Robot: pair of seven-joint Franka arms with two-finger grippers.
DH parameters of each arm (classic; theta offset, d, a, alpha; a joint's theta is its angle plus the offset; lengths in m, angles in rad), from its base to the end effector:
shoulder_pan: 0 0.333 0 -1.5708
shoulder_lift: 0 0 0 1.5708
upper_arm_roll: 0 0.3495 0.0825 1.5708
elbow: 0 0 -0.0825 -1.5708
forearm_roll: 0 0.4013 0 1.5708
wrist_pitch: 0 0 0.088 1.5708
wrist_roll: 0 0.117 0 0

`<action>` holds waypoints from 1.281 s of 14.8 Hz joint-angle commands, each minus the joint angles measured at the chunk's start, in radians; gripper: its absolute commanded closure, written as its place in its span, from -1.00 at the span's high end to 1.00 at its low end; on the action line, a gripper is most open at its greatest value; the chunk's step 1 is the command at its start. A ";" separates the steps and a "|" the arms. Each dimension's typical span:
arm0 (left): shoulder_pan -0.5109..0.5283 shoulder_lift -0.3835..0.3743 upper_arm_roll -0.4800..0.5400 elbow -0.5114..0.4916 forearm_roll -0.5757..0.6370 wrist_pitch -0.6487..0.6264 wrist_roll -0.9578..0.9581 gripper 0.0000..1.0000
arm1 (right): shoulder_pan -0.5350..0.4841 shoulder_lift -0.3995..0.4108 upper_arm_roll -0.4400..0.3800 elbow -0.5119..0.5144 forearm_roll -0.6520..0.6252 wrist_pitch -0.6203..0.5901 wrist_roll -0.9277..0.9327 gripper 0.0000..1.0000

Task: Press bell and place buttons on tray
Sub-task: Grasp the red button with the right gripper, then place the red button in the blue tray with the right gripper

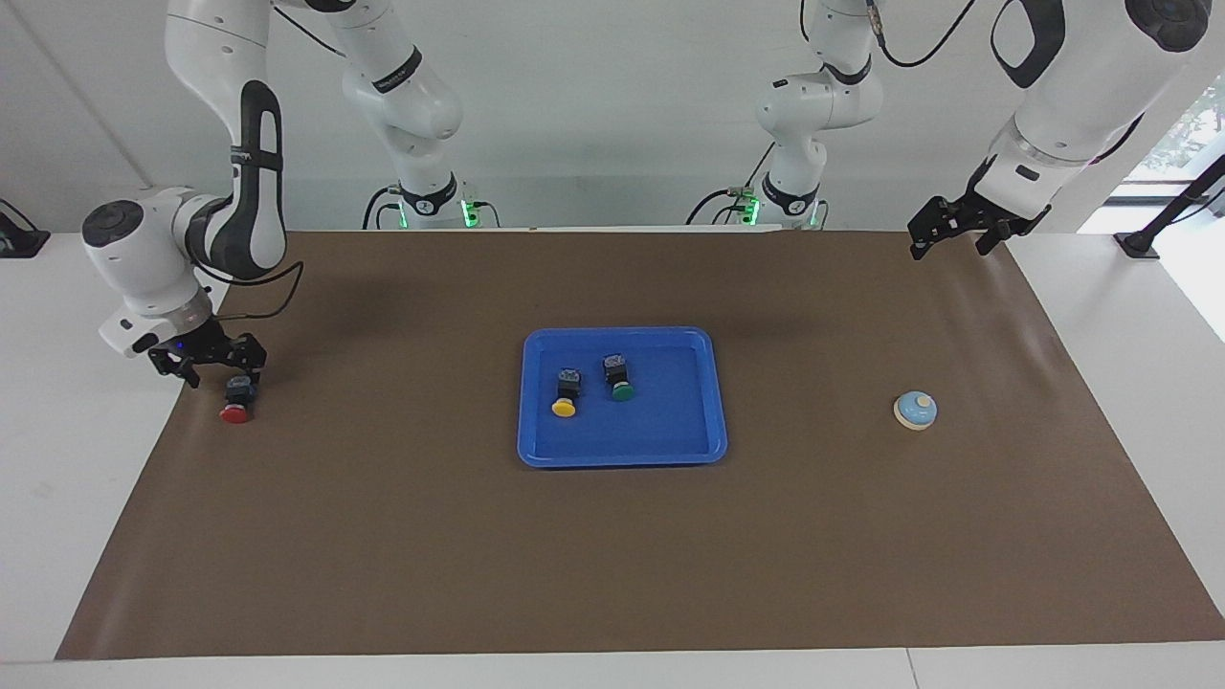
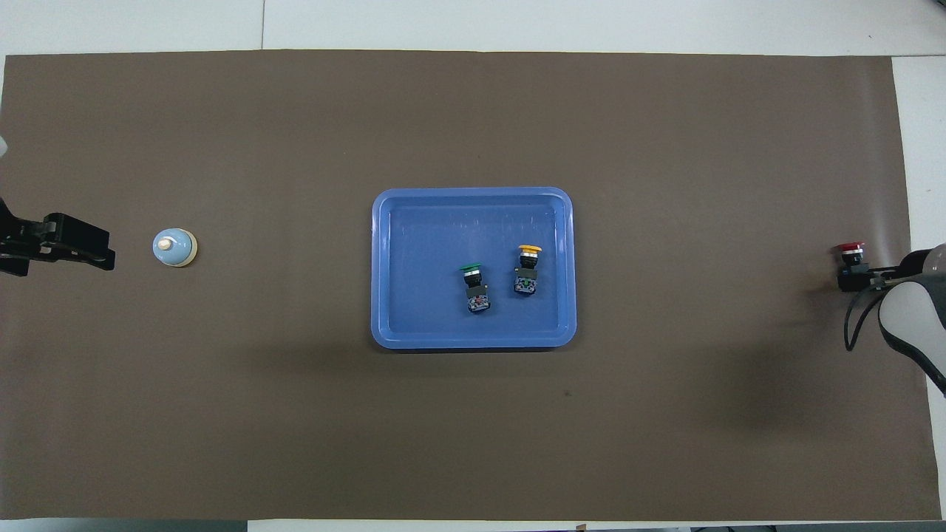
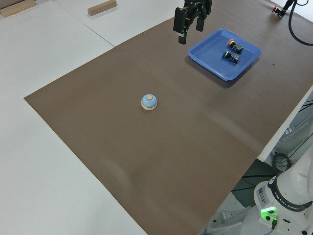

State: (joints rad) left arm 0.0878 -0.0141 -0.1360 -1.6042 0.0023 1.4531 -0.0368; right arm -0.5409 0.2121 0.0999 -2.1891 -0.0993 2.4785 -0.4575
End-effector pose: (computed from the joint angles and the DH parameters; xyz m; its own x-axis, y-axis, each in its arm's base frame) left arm 0.5510 -0.0268 0.6304 0.9906 -0.0104 -0.1365 -0.0118 -0.9999 -0.0092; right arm 0.5265 -0.2496 0.3075 0.9947 0.0909 0.0490 0.0871 -0.9933 0.0754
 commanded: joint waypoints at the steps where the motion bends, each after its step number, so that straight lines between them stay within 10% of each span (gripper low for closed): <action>1: 0.001 -0.017 -0.001 -0.008 0.016 -0.013 -0.008 1.00 | -0.010 0.006 0.015 -0.003 0.016 0.016 0.027 0.96; 2: 0.001 -0.017 -0.001 -0.008 0.016 -0.011 -0.008 1.00 | -0.011 0.016 0.015 -0.001 0.018 0.019 0.025 0.72; 5: 0.001 -0.017 0.001 -0.008 0.016 -0.013 -0.008 1.00 | -0.008 0.020 0.017 0.003 0.020 0.016 0.028 -1.00; 12: 0.001 -0.017 -0.001 -0.008 0.016 -0.011 -0.008 1.00 | 0.093 0.004 0.020 0.126 0.041 -0.186 0.115 -1.00; 19: 0.001 -0.017 0.001 -0.008 0.016 -0.013 -0.008 1.00 | 0.500 0.004 0.020 0.472 0.038 -0.671 0.702 -1.00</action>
State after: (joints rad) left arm 0.0878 -0.0141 -0.1359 -1.6042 0.0023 1.4531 -0.0369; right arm -0.1566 0.2025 0.1223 -1.8157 -0.0701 1.9172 0.0804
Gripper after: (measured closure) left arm 0.000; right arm 0.590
